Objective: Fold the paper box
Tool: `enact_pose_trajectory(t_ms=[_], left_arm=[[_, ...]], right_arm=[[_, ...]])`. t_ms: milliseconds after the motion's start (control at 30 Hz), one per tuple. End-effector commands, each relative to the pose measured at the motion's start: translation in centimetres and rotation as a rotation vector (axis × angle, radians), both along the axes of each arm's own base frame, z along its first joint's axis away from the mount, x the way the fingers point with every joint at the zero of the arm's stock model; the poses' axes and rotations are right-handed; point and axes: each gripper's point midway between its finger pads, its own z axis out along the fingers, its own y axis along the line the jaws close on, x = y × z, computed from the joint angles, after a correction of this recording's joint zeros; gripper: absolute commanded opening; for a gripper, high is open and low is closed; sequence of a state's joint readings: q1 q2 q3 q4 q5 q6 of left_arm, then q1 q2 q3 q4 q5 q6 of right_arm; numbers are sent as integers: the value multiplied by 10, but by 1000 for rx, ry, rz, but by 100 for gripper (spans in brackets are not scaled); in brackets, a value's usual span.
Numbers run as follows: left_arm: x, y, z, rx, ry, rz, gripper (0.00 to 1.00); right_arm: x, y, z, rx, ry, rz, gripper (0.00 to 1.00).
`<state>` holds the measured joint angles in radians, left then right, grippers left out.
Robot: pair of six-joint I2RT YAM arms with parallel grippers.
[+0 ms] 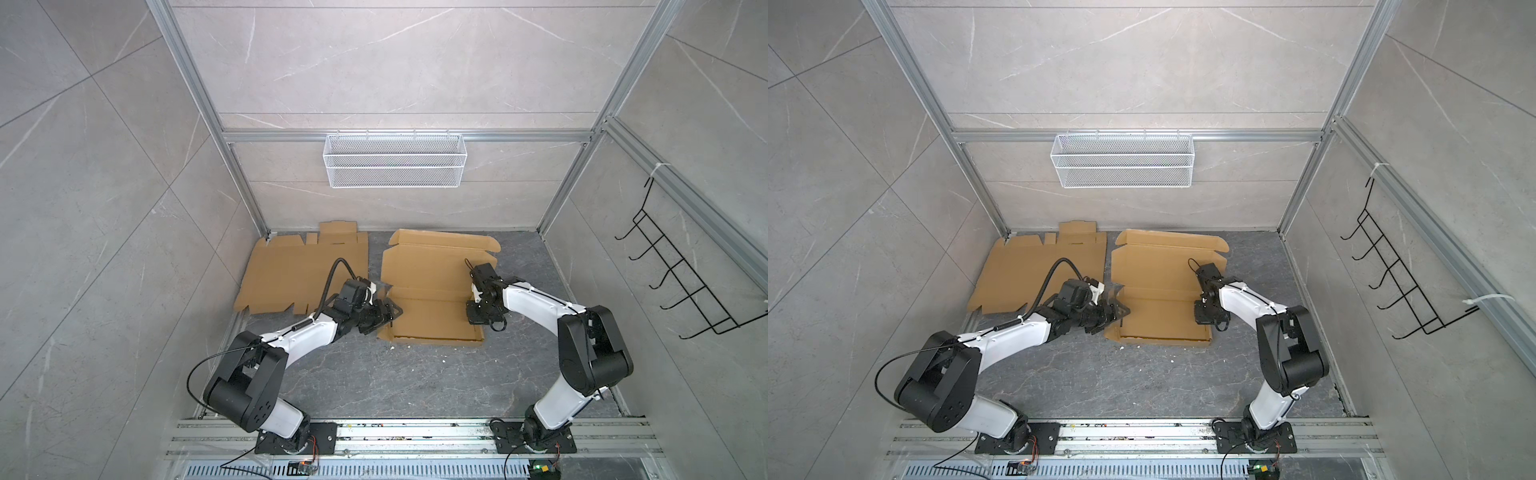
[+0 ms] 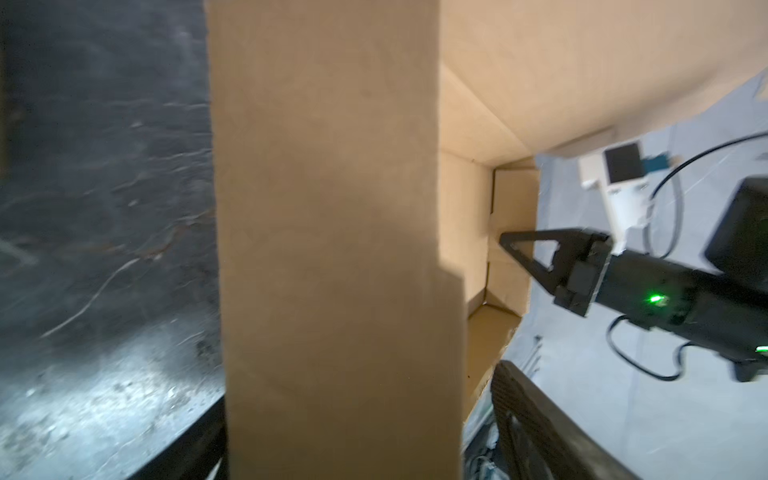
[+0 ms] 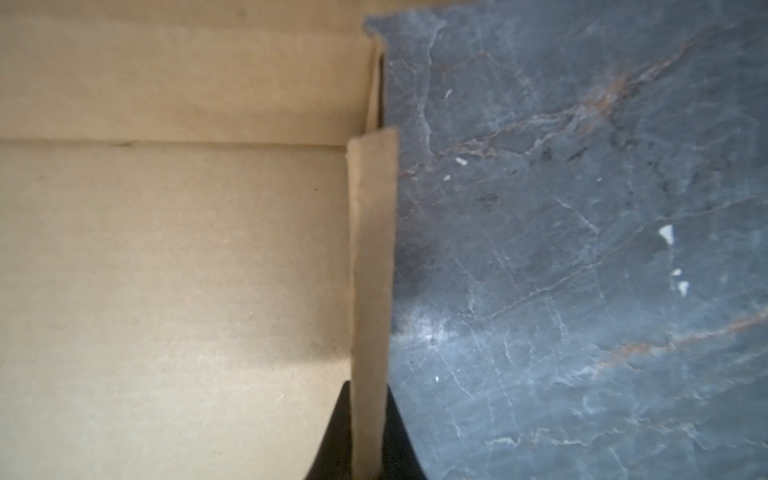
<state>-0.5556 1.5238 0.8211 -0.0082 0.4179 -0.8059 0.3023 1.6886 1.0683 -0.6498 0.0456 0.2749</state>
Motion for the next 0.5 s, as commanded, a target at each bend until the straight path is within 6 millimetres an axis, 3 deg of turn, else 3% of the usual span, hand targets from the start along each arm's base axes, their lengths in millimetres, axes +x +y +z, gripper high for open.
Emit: enact_pose_trajectory(t_ms=[0, 100, 333, 467], left_arm=[[-11, 0, -21, 152, 22, -79, 83], [-14, 8, -33, 221, 61, -78, 81], [-12, -5, -26, 124, 50, -73, 81], [-11, -8, -16, 74, 32, -61, 75]], right_arm=[[4, 11, 15, 11, -73, -5, 10], [4, 15, 16, -2, -87, -3, 10], [3, 25, 11, 21, -76, 1, 10], [1, 25, 10, 22, -69, 3, 10]])
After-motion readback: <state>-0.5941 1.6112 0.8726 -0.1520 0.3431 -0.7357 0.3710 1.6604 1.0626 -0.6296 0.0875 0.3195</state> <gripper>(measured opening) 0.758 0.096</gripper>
